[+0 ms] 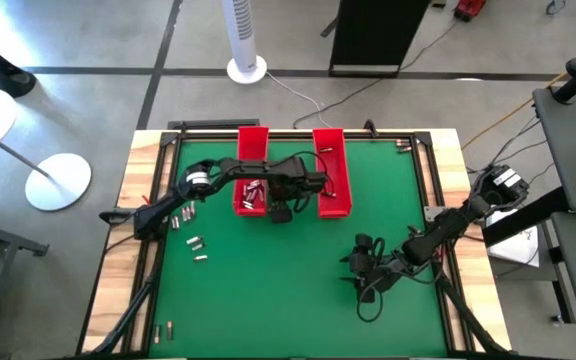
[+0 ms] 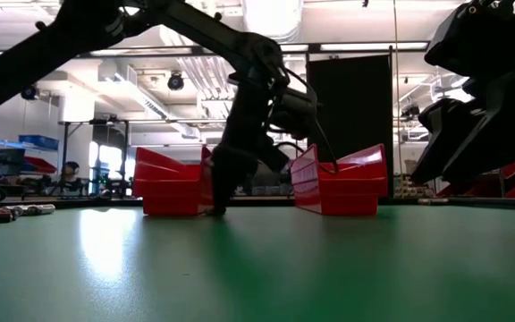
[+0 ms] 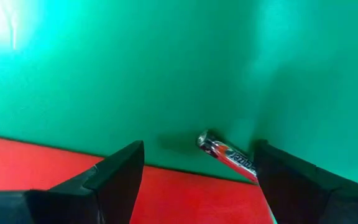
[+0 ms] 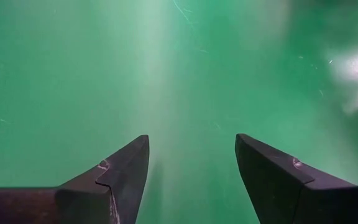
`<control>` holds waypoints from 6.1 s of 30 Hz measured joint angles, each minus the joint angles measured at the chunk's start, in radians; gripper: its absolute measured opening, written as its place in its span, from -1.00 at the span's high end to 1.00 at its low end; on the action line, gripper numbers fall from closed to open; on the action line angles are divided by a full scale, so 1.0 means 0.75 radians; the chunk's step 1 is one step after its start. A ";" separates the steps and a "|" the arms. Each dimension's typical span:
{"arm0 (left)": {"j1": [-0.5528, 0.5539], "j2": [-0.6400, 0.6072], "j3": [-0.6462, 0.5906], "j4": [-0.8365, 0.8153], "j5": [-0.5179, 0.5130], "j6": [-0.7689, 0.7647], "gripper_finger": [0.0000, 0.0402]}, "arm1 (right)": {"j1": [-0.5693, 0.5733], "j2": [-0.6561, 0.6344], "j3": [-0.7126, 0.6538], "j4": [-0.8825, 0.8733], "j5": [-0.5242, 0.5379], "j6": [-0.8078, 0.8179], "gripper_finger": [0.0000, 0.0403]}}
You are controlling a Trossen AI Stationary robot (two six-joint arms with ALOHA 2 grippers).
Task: Sort batteries
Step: Put the silver battery into the left red bin, then adjust the right red bin
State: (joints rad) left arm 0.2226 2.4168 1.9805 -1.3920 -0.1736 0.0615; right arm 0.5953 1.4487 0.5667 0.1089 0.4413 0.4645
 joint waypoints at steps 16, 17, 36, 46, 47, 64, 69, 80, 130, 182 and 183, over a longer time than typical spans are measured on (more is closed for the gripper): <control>-0.009 0.053 0.090 -0.053 0.025 0.046 0.15 | 0.000 0.000 0.000 -0.002 0.000 -0.004 -0.19; -0.009 0.052 0.084 -0.053 0.040 0.044 0.20 | 0.000 0.000 0.000 -0.003 0.000 -0.004 -0.20; -0.110 0.053 0.162 -0.058 0.150 -0.018 0.99 | 0.000 0.000 0.000 -0.001 -0.006 -0.001 -0.13; -0.164 0.056 0.299 -0.094 0.155 -0.035 1.00 | 0.000 0.000 0.000 -0.001 -0.010 0.013 -0.18; -0.166 0.056 0.307 -0.094 0.153 -0.035 1.00 | 0.000 0.000 0.000 0.000 -0.010 0.013 -0.19; -0.179 0.053 0.268 -0.133 0.090 0.036 0.24 | 0.000 0.000 0.000 -0.001 -0.081 0.045 -0.14; -0.168 0.053 0.187 -0.064 0.062 0.047 0.21 | 0.004 0.000 0.000 -0.001 -0.112 0.057 -0.17; -0.151 0.038 0.044 0.024 0.092 0.059 0.35 | 0.003 0.000 0.000 -0.001 -0.112 0.077 -0.16; 0.128 -0.582 -0.190 0.045 -0.136 -0.092 0.86 | 0.003 -0.002 0.000 -0.004 -0.101 0.079 -0.10; -0.171 -1.729 -1.677 2.092 0.011 0.005 0.32 | -1.056 -0.429 0.196 -0.805 -0.206 -0.638 -0.23; -0.172 -1.730 -1.684 2.117 0.011 0.021 0.32 | -1.056 -0.429 0.196 -0.790 -0.209 -0.634 -0.23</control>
State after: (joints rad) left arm 0.0939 1.1194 0.7175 0.1959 -0.1650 0.0776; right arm -0.1970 1.1266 0.7136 -0.4833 0.2843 -0.0110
